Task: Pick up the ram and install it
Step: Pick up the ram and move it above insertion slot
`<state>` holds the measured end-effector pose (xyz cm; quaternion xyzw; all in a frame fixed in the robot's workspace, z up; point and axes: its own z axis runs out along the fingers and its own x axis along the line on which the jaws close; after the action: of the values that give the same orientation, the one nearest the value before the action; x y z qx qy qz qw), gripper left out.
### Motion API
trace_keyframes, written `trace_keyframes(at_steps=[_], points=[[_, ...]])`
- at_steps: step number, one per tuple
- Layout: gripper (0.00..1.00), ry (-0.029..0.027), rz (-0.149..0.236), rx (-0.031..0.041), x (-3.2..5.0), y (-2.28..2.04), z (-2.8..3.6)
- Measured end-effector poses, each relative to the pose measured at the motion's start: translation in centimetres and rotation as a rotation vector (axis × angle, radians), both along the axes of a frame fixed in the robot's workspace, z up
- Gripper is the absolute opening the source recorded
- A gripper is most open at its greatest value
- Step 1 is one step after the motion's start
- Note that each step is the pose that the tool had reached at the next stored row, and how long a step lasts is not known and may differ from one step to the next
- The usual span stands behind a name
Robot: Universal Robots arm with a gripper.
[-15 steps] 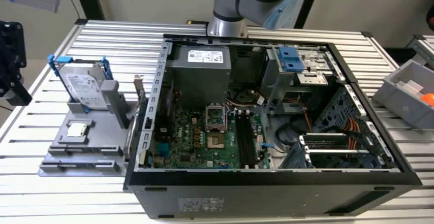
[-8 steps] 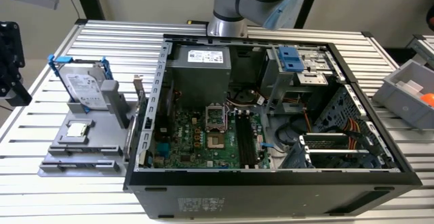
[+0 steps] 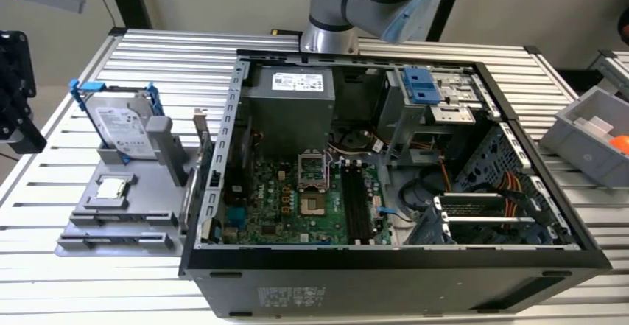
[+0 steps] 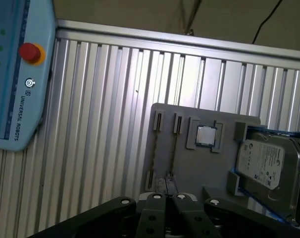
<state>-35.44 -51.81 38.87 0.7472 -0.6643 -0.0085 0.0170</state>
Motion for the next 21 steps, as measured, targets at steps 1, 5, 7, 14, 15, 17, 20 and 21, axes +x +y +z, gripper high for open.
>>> trace_keyframes(at_steps=[1,5,7,14,15,17,20,21], points=[[0.00,0.0001,-0.001,0.0001,0.00,0.01,0.00],[0.00,0.0001,-0.008,0.0015,0.02,0.05,0.00],[0.00,0.0000,-0.009,0.0040,0.03,0.08,0.00],[0.00,-0.0004,-0.009,0.0126,0.07,0.29,0.00],[0.00,-0.0007,-0.009,0.0145,0.07,0.31,0.00],[0.00,-0.0010,-0.009,0.0189,0.08,0.33,0.01],[0.00,-0.0017,-0.009,0.0289,0.09,0.36,0.01],[0.00,-0.0017,-0.009,0.0327,0.08,0.38,0.01]])
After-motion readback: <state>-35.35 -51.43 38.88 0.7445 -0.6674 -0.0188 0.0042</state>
